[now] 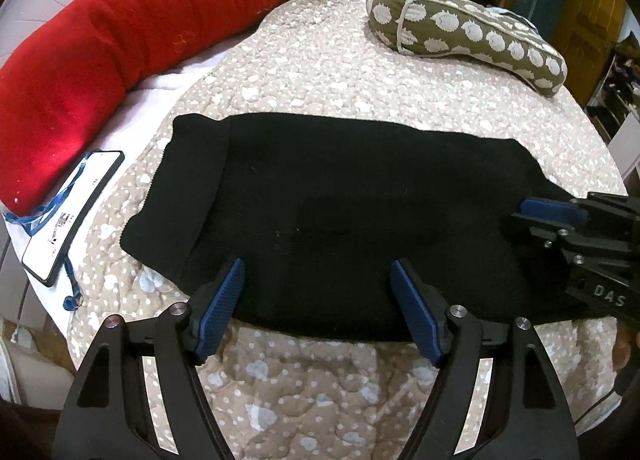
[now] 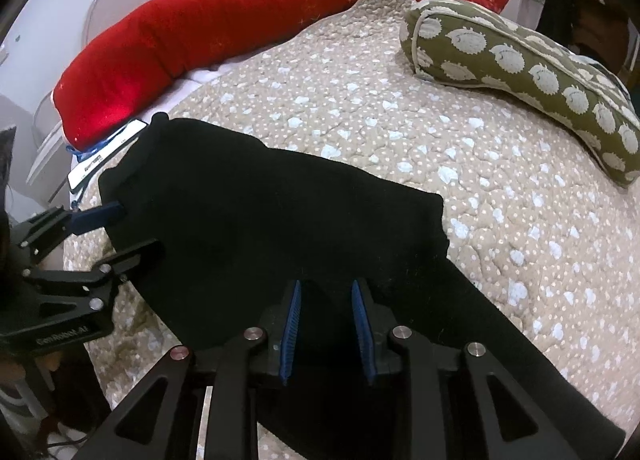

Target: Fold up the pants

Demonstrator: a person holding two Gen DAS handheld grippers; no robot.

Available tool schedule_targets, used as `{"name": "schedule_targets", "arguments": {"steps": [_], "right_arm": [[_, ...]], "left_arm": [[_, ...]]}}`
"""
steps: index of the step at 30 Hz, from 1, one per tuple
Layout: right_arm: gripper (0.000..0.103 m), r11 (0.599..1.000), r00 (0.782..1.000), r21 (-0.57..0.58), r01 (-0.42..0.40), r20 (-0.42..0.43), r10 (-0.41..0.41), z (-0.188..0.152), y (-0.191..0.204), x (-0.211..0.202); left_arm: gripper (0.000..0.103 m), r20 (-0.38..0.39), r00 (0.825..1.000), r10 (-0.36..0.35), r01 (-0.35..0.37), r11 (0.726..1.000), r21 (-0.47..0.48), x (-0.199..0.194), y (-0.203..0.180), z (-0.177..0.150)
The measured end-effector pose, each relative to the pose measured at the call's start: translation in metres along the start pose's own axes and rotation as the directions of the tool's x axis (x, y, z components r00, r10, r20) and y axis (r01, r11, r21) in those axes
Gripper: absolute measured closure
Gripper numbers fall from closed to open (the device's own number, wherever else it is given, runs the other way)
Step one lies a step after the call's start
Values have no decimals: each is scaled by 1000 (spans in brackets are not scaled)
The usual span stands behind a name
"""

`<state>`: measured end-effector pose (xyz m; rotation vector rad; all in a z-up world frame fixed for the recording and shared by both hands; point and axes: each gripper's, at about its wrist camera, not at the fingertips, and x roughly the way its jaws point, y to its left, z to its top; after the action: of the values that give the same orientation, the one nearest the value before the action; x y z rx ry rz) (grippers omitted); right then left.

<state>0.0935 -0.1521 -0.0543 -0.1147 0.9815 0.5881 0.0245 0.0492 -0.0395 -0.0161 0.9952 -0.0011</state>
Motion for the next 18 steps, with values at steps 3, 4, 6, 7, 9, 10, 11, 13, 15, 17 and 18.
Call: {"name": "schedule_targets", "arguments": {"steps": [3, 4, 6, 7, 9, 10, 11, 13, 15, 17, 18], "right_arm": [[78, 1000, 1000, 2, 2, 9, -2, -3, 0, -5], [78, 1000, 1000, 5, 3, 14, -3, -4, -1, -6], [78, 1000, 1000, 13, 3, 21, -4, -8, -2, -9], [78, 1000, 1000, 16, 6, 25, -7, -9, -3, -10], [78, 1000, 999, 17, 21, 29, -21, -13, -4, -11], [78, 1000, 999, 17, 23, 29, -23, -14, -6, -11], [78, 1000, 999, 20, 22, 31, -23, -15, -7, -12], [78, 999, 999, 29, 19, 43, -20, -16, -9, -15], [78, 999, 999, 36, 21, 49, -23, -16, -11, -18], [78, 999, 998, 40, 24, 59, -27, -16, -12, -21], [78, 999, 998, 42, 23, 61, -26, -16, -12, -22]], "left_arm": [[24, -8, 1000, -10, 10, 1000, -5, 4, 1, 0], [23, -12, 1000, -13, 13, 1000, -6, 5, 1, -1], [23, -14, 1000, -20, 20, 1000, -11, 6, 2, 0], [23, -16, 1000, -22, 22, 1000, -11, 6, 3, -1], [23, -21, 999, -25, 25, 1000, -9, 6, 3, 0], [23, -22, 999, -27, 26, 1000, -8, 6, 3, 0], [23, -22, 999, -28, 28, 1000, -6, 6, 3, 0], [23, -18, 999, -34, 34, 999, -2, 7, 4, 0], [23, -17, 999, -36, 36, 999, 5, 6, 3, 0], [23, -14, 999, -33, 33, 999, 1, 1, 3, 0], [23, -7, 1000, -26, 26, 1000, 0, -4, 2, -1]]}}
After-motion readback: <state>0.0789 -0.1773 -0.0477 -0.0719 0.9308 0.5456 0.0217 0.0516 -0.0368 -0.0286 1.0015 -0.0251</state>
